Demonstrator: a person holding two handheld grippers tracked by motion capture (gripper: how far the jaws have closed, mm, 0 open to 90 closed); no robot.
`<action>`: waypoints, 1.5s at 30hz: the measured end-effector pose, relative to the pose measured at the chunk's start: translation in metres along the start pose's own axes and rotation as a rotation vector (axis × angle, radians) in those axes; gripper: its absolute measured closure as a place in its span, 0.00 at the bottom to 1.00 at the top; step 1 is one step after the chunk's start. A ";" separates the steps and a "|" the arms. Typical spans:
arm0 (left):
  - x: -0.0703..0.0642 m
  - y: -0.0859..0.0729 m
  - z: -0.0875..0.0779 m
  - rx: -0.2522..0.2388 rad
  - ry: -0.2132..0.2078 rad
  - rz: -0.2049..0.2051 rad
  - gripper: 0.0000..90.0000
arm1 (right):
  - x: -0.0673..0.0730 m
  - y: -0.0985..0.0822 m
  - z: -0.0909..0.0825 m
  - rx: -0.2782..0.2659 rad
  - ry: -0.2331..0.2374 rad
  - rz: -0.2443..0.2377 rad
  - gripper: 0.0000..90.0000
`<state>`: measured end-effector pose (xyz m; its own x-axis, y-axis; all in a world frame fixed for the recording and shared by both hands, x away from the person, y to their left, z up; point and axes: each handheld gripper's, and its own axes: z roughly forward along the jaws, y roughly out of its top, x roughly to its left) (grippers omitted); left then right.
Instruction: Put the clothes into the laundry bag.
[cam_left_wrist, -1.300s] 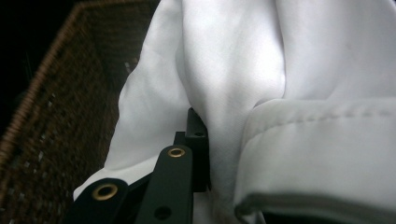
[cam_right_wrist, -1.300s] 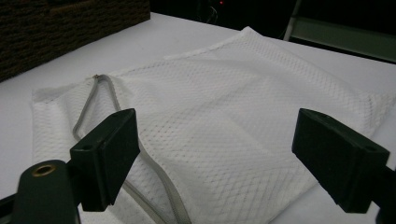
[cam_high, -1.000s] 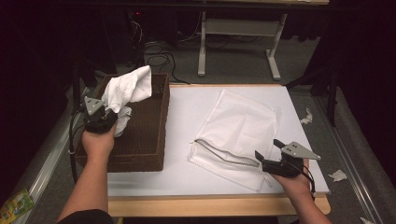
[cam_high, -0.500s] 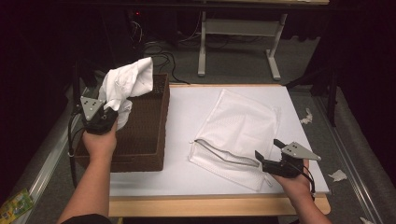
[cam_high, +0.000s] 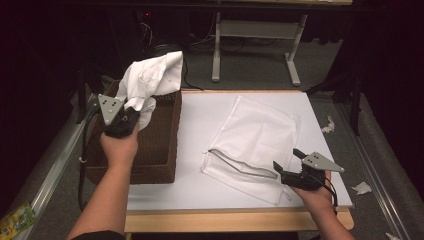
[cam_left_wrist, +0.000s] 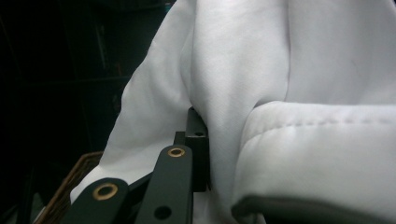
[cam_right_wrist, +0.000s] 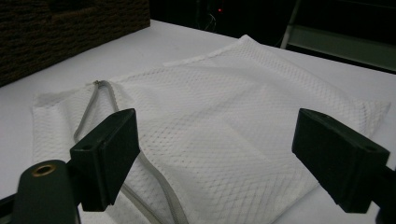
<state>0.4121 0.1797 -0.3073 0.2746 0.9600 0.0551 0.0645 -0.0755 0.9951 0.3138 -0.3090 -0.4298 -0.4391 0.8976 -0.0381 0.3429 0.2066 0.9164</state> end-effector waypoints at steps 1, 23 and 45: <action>-0.007 0.003 0.001 -0.008 -0.013 0.000 0.87 | 0.000 0.000 -0.001 -0.002 -0.001 0.000 0.17; -0.121 0.036 0.011 -0.091 -0.265 0.010 0.87 | -0.003 -0.001 -0.001 -0.007 0.005 0.012 0.18; -0.192 0.003 0.012 -0.012 -0.441 -0.041 0.87 | -0.004 0.000 -0.003 -0.018 0.017 0.017 0.18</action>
<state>0.3709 -0.0083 -0.3159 0.6553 0.7550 -0.0226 0.0735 -0.0339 0.9967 0.3133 -0.3137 -0.4286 -0.4477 0.8941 -0.0157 0.3355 0.1842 0.9239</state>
